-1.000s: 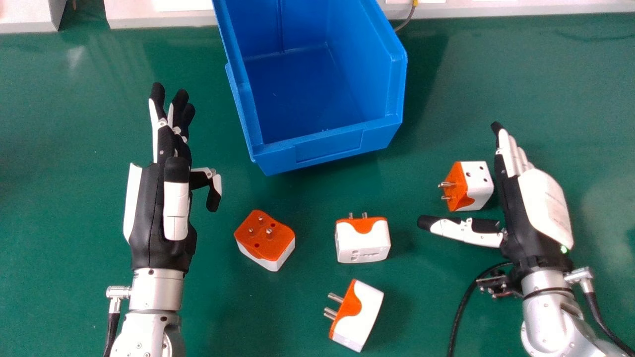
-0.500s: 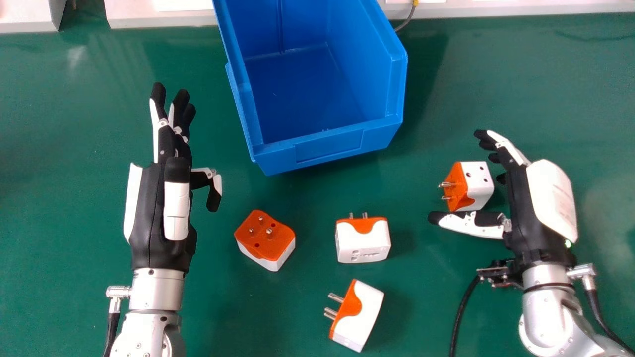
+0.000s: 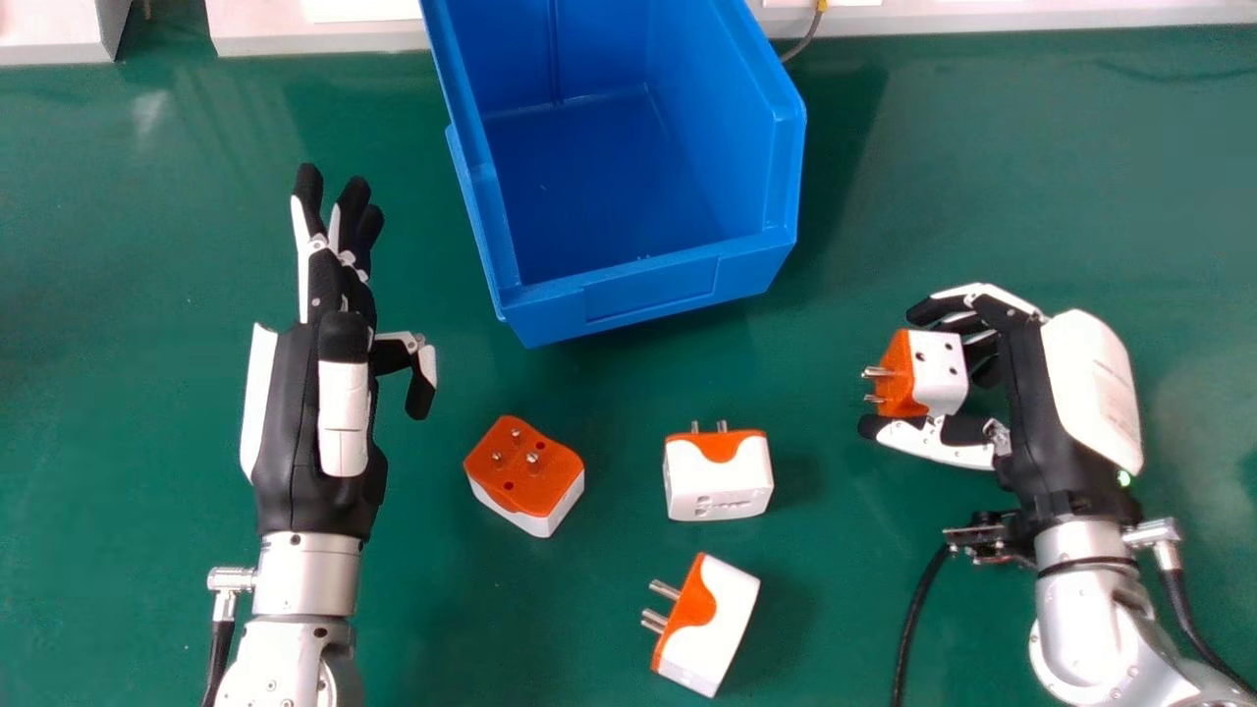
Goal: Pick all objects and put in blue box
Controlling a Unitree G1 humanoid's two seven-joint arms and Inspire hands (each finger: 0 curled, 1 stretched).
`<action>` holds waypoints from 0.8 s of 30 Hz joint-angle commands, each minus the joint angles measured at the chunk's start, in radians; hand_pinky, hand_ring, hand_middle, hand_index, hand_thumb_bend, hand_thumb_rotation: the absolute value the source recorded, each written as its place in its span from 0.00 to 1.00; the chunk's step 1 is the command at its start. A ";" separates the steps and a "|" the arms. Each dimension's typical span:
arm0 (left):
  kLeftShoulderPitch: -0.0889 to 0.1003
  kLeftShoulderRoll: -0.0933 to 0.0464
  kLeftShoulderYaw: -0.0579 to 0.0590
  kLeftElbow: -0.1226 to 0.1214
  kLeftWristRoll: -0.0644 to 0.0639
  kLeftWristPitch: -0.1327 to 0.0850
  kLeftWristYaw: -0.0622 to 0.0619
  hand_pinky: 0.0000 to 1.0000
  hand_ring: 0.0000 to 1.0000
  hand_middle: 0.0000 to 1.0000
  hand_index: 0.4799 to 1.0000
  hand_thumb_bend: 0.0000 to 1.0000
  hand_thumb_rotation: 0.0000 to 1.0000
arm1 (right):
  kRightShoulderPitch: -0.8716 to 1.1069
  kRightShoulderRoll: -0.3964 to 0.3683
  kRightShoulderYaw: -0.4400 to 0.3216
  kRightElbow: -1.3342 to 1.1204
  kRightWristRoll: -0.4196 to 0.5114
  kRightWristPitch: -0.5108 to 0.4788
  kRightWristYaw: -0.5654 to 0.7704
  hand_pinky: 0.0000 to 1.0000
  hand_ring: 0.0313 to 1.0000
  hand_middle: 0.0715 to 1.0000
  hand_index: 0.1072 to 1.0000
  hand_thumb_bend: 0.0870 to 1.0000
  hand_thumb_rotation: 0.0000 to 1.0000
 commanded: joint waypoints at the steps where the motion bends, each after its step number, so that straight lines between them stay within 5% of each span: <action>1: -0.009 0.000 0.002 -0.010 -0.011 -0.008 -0.011 0.00 1.00 1.00 1.00 1.00 1.00 | -0.022 -0.023 -0.016 -0.019 0.026 -0.033 0.004 0.41 0.41 0.48 0.51 0.52 0.01; 8: -0.012 -0.001 0.005 -0.013 -0.013 -0.005 -0.020 0.00 1.00 1.00 1.00 1.00 1.00 | -0.020 -0.023 -0.028 -0.030 0.028 -0.040 -0.005 0.40 0.40 0.47 0.50 0.50 0.01; 24: -0.014 -0.003 0.008 -0.009 -0.005 -0.009 -0.013 0.00 1.00 1.00 1.00 1.00 1.00 | 0.008 -0.020 -0.100 -0.137 0.115 -0.177 0.081 0.37 0.38 0.46 0.48 0.48 0.00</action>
